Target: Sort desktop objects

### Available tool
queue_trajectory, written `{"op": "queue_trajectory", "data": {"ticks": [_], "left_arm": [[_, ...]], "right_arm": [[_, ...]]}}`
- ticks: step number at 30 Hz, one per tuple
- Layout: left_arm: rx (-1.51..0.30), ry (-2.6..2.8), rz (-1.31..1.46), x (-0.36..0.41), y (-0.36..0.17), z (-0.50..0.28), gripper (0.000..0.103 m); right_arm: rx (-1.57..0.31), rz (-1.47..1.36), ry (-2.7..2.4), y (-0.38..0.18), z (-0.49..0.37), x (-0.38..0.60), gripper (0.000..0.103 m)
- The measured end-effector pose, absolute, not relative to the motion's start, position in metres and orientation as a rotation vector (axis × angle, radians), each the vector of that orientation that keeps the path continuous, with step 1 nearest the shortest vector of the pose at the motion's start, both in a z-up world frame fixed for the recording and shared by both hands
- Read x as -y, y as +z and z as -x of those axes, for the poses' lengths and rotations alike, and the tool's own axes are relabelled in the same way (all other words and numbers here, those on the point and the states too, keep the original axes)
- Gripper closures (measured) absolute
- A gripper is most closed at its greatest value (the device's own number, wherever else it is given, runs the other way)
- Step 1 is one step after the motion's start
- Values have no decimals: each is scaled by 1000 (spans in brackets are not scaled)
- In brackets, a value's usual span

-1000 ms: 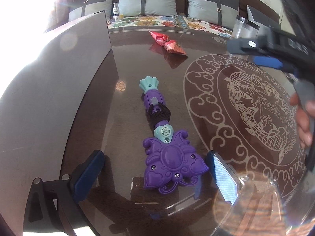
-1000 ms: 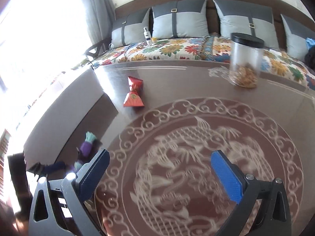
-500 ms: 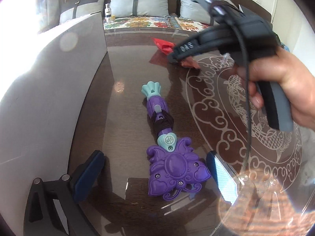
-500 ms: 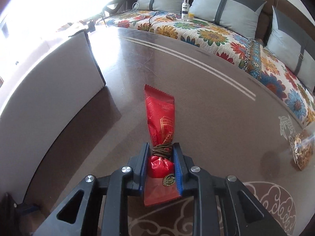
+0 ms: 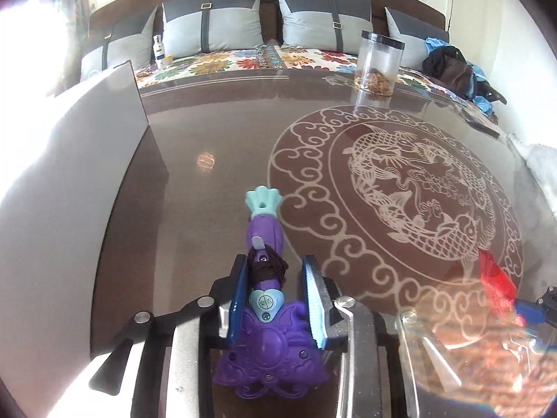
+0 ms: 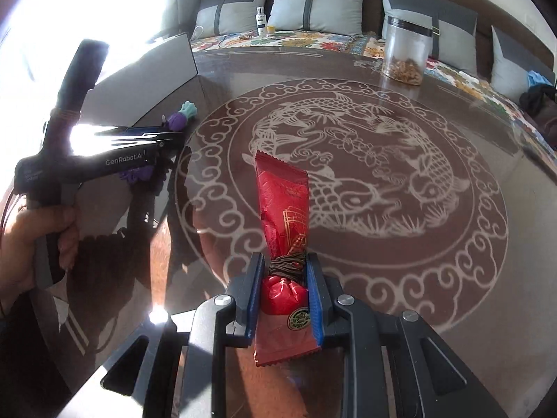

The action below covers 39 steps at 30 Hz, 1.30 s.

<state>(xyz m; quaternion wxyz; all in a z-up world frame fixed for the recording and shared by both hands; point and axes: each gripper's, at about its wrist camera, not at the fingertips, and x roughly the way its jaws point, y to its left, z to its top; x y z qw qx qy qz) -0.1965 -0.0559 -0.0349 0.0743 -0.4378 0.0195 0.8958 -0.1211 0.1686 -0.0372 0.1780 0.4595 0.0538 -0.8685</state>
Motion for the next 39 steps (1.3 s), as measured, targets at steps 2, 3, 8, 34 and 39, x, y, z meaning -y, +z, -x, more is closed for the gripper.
{"op": "queue_trajectory", "data": {"ticks": [2, 3, 8, 34, 39], "left_arm": [[-13, 2647, 1327, 49, -34, 179, 82], [6, 2631, 1332, 43, -34, 171, 82], [-47, 2568, 1323, 9, -34, 130, 82], [-59, 2582, 1257, -6, -22, 60, 82], [2, 2594, 1216, 3, -10, 54, 82]], "right_arm": [[-111, -1306, -2494, -34, 99, -179, 79], [-99, -1307, -2510, -35, 88, -186, 79], [-42, -1324, -2576, -36, 52, -207, 79], [-69, -1225, -2664, -20, 30, -201, 78], [-22, -1215, -2683, -14, 28, -210, 78]]}}
